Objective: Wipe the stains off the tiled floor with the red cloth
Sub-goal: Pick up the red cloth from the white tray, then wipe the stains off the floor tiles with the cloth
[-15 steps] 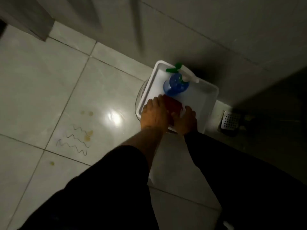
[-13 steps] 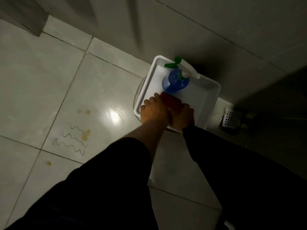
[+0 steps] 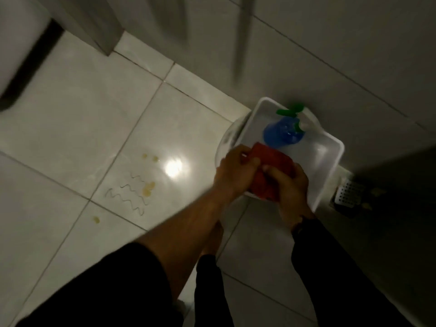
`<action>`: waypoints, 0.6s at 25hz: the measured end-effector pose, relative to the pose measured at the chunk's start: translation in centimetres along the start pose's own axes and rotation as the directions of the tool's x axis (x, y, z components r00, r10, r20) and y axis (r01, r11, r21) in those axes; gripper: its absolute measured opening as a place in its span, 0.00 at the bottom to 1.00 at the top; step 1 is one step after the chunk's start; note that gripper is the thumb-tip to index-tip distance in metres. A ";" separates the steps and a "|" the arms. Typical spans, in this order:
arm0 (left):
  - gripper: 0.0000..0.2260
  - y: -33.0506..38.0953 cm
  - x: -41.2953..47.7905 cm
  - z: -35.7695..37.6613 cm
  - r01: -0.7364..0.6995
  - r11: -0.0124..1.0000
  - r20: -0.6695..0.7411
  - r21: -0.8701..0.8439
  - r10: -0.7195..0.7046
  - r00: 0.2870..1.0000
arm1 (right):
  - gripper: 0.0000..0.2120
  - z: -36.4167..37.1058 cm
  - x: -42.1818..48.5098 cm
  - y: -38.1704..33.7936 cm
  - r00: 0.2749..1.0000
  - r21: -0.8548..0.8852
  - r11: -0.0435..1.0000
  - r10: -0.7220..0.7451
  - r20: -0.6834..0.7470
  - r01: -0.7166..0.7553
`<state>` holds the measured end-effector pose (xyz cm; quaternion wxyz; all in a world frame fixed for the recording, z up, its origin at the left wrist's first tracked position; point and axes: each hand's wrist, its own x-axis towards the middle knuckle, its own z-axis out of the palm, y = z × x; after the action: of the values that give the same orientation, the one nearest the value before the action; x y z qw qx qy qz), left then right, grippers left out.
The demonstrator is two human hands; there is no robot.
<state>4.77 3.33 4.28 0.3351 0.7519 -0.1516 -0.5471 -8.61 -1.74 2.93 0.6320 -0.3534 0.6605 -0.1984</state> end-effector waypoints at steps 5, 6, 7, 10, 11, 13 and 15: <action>0.18 -7.2 -6.4 -9.0 -0.067 0.963 -0.159 -0.260 0.026 0.987 | 0.31 8.0 -7.6 1.9 0.882 -0.043 0.987 0.157 0.443 -0.154; 0.18 -9.6 -7.2 -10.5 -0.065 0.961 -0.200 -0.270 0.010 0.980 | 0.28 10.1 -8.5 3.2 0.851 -0.089 0.975 0.219 0.478 -0.202; 0.20 -11.9 -7.6 -11.6 -0.051 0.965 -0.242 -0.259 -0.013 0.970 | 0.24 12.0 -9.0 4.6 0.833 -0.143 0.964 0.266 0.486 -0.224; 0.24 -21.5 -7.4 -15.2 0.004 0.988 -0.440 -0.157 -0.074 0.895 | 0.16 18.6 -8.5 10.1 0.816 -0.358 0.926 0.298 0.496 -0.121; 0.25 -25.6 -6.8 -16.4 0.046 0.993 -0.516 -0.109 -0.096 0.851 | 0.15 20.9 -8.0 12.4 0.808 -0.432 0.900 0.290 0.513 -0.049; 0.29 -33.7 -5.4 -18.3 0.209 0.978 -0.625 0.018 -0.152 0.766 | 0.13 25.1 -6.4 16.9 0.811 -0.550 0.828 0.242 0.533 0.114; 0.33 -41.1 -3.7 -19.8 0.351 0.927 -0.687 0.136 -0.167 0.708 | 0.11 29.1 -4.0 21.0 0.806 -0.608 0.729 0.133 0.577 0.315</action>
<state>16.12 42.19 -17.09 0.1859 0.9471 0.0159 -0.2612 15.07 20.62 -12.75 0.6183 -0.6359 0.4394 0.1424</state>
